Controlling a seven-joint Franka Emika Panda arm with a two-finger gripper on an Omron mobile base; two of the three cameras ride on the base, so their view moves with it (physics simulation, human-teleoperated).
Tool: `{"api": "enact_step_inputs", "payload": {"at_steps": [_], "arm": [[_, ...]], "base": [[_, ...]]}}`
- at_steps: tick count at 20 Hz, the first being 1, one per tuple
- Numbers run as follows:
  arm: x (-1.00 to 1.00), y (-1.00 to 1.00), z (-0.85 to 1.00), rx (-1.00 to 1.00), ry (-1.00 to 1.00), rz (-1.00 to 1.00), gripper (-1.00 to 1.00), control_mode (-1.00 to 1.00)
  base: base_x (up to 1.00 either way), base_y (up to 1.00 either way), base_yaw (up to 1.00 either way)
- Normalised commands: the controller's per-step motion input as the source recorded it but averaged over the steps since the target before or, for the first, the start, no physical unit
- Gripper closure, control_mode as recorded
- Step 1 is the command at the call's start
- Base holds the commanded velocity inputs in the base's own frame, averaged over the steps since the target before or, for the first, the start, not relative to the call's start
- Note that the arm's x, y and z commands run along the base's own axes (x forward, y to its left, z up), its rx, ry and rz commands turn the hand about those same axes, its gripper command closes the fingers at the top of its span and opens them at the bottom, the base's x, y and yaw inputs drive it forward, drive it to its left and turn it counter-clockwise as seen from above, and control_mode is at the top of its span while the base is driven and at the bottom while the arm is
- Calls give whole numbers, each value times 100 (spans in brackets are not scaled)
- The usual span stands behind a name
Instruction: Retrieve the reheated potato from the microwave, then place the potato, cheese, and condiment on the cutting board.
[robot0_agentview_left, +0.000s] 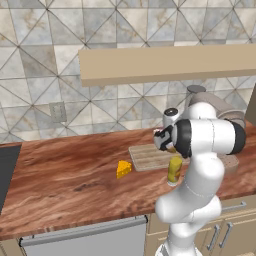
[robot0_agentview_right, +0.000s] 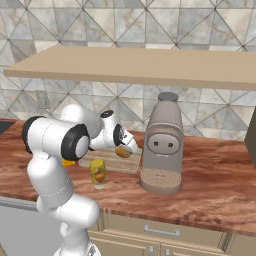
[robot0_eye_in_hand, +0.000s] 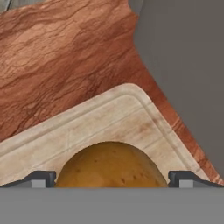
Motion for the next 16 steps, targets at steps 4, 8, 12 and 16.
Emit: {"api": "enact_step_inputs", "payload": {"at_steps": [4,8,12,16], "arm": [[2,-19,-38,-4,-4,0,-100,-100],[-9,-22,-23,1,0,0,-100,-100],[-17,-15,2,15,0,0,-100,-100],[-16,-3,17,15,-9,0,-100,-100]], "base": [[0,0,0],[0,0,0],[0,0,0],[0,0,0]]}}
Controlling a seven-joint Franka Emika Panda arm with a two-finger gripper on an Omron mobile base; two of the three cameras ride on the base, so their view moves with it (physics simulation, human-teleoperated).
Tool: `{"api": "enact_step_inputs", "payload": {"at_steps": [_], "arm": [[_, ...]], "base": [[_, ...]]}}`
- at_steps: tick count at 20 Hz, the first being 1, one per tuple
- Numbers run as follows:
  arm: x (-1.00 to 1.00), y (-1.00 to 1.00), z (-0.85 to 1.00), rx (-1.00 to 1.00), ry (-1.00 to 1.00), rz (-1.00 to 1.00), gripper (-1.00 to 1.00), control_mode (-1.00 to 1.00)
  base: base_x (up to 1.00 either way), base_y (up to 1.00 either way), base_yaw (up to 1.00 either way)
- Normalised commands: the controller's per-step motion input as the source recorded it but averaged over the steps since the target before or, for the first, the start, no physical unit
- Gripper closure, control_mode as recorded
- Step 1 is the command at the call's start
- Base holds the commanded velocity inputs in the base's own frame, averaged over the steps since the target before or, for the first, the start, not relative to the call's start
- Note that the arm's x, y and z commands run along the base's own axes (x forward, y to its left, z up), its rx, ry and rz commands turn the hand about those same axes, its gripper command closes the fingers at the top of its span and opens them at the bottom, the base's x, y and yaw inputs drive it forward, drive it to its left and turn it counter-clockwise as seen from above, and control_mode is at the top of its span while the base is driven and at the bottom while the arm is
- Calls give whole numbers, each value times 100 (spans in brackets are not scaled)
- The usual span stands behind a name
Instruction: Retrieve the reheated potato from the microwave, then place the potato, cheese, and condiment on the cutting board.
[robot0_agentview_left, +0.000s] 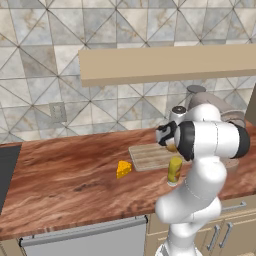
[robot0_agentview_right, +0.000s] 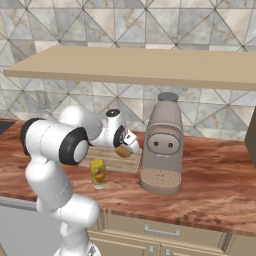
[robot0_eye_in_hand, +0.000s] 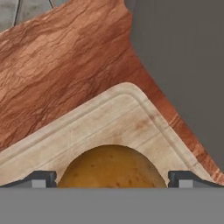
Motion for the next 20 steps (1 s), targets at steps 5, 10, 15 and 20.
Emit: {"api": "enact_step_inputs", "payload": {"at_steps": [5,10,15,20], "arm": [[-25,0,-11,6,-16,4,-100,-100],[-4,-1,6,1,-10,1,-100,-100],[-2,0,36,0,-10,3,-100,-100],[-8,2,44,0,-5,4,-100,-100]], "base": [[0,0,0],[0,0,0],[0,0,0],[0,0,0]]}}
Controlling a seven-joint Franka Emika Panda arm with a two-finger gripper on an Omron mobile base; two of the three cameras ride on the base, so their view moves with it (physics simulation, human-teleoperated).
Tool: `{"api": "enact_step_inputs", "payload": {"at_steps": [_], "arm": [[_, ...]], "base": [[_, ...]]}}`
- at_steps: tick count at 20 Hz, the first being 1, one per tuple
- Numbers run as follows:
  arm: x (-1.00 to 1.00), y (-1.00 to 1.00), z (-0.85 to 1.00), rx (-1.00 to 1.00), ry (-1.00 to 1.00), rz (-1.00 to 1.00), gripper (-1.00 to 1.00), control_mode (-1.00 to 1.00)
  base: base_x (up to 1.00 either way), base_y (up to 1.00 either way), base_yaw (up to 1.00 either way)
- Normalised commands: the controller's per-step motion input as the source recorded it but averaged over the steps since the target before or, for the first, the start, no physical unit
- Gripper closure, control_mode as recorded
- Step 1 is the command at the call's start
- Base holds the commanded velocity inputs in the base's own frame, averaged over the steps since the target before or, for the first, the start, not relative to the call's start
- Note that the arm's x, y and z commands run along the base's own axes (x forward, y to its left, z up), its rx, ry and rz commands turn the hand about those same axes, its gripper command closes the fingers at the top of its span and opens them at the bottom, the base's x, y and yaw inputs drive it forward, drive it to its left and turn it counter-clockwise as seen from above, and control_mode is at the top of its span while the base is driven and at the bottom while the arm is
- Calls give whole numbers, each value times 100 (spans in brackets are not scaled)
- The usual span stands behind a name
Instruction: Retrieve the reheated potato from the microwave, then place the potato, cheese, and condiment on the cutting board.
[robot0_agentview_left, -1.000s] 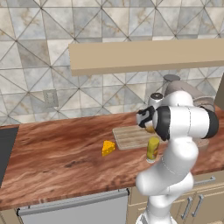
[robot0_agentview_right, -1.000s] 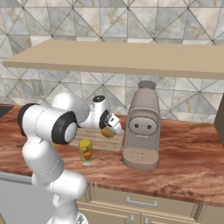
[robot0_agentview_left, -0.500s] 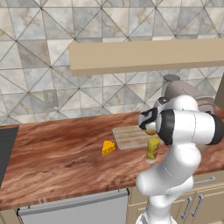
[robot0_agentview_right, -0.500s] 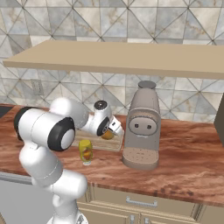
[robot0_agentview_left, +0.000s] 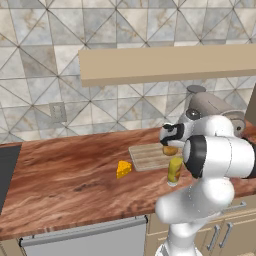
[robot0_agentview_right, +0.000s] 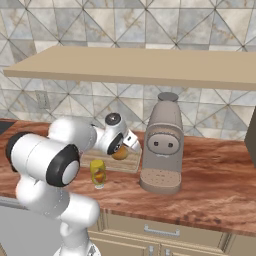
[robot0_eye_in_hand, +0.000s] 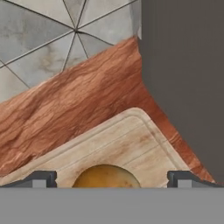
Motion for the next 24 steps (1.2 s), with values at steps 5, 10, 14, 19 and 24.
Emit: {"api": "enact_step_inputs", "payload": {"at_steps": [5,10,14,19,24], "arm": [[-37,6,36,0,0,6,-100,-100],[-42,13,33,0,5,17,-100,-100],[-38,10,38,-2,15,22,-100,-100],[-40,14,28,-10,30,21,-100,-100],[-39,16,17,-18,28,5,-100,-100]], "base": [[0,0,0],[0,0,0],[0,0,0],[0,0,0],[0,0,0]]}}
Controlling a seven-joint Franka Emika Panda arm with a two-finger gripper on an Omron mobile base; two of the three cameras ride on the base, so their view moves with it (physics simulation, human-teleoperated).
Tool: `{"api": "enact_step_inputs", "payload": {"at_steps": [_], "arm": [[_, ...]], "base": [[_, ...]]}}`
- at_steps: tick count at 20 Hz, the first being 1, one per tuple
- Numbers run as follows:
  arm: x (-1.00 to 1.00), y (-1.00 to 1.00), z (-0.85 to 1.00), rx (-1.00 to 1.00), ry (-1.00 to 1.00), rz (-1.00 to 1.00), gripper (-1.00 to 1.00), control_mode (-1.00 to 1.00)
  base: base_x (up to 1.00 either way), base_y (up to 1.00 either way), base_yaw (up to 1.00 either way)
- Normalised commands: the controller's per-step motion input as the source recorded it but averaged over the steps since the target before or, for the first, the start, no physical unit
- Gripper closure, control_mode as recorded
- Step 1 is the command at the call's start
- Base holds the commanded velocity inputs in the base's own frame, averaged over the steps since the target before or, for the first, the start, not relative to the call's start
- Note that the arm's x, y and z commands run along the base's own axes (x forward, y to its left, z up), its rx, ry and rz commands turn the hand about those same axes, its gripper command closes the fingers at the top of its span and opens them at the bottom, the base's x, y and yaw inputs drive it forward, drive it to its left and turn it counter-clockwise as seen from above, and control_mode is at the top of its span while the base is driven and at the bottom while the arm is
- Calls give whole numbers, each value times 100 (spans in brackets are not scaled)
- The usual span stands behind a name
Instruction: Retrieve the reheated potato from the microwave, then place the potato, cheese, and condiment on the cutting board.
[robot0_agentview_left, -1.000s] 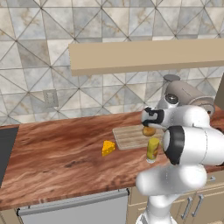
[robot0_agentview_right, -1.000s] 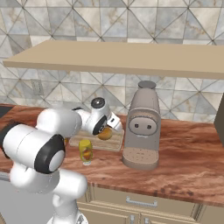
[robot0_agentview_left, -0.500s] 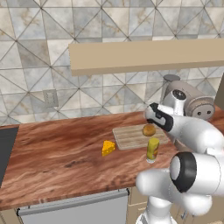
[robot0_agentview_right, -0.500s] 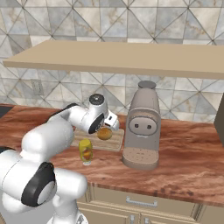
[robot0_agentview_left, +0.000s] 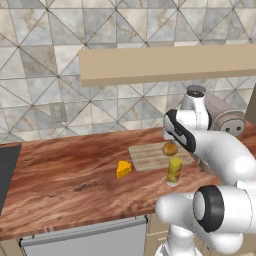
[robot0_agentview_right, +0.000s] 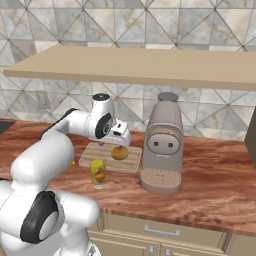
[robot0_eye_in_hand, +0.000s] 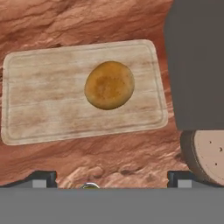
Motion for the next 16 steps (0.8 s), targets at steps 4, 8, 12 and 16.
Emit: {"api": "enact_step_inputs", "payload": {"at_steps": [4,8,12,16], "arm": [[-30,5,14,-7,31,-2,-100,-100],[-31,4,5,0,23,-5,-100,-100],[-32,7,0,1,6,-3,-100,-100],[-29,16,-1,0,0,-8,-100,-100]], "base": [[0,0,0],[0,0,0],[0,0,0],[0,0,0]]}}
